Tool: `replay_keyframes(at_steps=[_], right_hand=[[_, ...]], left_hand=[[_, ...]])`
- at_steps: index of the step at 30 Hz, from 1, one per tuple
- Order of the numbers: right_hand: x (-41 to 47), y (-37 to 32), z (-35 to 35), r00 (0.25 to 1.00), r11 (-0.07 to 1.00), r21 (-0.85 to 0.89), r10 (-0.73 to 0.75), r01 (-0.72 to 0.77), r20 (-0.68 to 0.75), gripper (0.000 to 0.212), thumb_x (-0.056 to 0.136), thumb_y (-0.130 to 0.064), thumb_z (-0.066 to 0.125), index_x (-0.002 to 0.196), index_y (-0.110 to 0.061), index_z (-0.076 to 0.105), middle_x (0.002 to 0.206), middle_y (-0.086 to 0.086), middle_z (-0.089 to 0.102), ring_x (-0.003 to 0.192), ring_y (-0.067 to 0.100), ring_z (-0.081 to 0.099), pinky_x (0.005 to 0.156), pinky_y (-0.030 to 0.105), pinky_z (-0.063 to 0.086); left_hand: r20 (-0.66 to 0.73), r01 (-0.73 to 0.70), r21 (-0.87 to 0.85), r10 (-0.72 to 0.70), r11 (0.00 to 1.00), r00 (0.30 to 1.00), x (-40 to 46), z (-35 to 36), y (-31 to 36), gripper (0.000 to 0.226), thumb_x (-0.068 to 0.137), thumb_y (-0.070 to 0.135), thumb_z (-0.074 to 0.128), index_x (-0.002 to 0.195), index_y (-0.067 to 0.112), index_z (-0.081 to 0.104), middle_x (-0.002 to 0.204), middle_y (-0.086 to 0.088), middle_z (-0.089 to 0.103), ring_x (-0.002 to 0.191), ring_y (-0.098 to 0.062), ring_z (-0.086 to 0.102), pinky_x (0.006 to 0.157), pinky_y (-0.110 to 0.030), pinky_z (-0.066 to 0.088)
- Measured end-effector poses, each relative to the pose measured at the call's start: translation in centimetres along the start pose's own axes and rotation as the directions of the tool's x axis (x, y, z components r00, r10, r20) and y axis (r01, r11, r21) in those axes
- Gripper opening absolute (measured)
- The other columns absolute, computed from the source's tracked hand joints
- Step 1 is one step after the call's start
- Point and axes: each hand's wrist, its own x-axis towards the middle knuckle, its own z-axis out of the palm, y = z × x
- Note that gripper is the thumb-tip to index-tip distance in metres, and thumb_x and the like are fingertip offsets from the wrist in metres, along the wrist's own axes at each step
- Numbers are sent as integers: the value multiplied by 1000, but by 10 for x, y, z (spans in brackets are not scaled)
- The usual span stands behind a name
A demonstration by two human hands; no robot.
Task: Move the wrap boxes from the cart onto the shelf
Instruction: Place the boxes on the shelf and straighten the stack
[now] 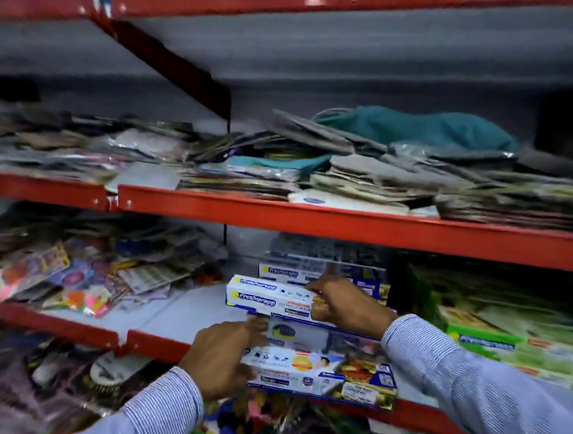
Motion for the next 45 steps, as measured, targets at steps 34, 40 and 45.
replay_keyframes(at_steps=[34, 40, 45], right_hand=[[0, 65, 19, 983, 985, -10, 173, -174, -59, 50, 100, -47, 44, 135, -14, 58, 115, 8, 73, 94, 20, 70, 82, 30, 53], [-10, 71, 46, 975, 982, -76, 160, -173, -154, 52, 102, -45, 43, 150, -26, 41, 158, -7, 42, 143, 18, 42, 116, 31, 37], [-11, 75, 43, 968, 984, -32, 166, -175, -186, 45, 99, -46, 50, 141, -32, 50, 154, -13, 47, 137, 15, 50, 105, 30, 46]], left_hand=[[-133, 31, -180, -56, 983, 990, 146, 44, -12, 44, 86, 20, 72, 128, 33, 65, 136, 6, 62, 130, -19, 52, 103, -38, 50], [-156, -24, -225, -12, 974, 988, 146, 64, -15, 48, 93, 13, 63, 137, 32, 58, 151, 5, 52, 143, -23, 40, 121, -46, 30], [-137, 24, -202, -52, 979, 989, 143, 66, -17, 46, 101, 23, 55, 140, 47, 49, 157, 15, 41, 150, -25, 27, 119, -65, 12]])
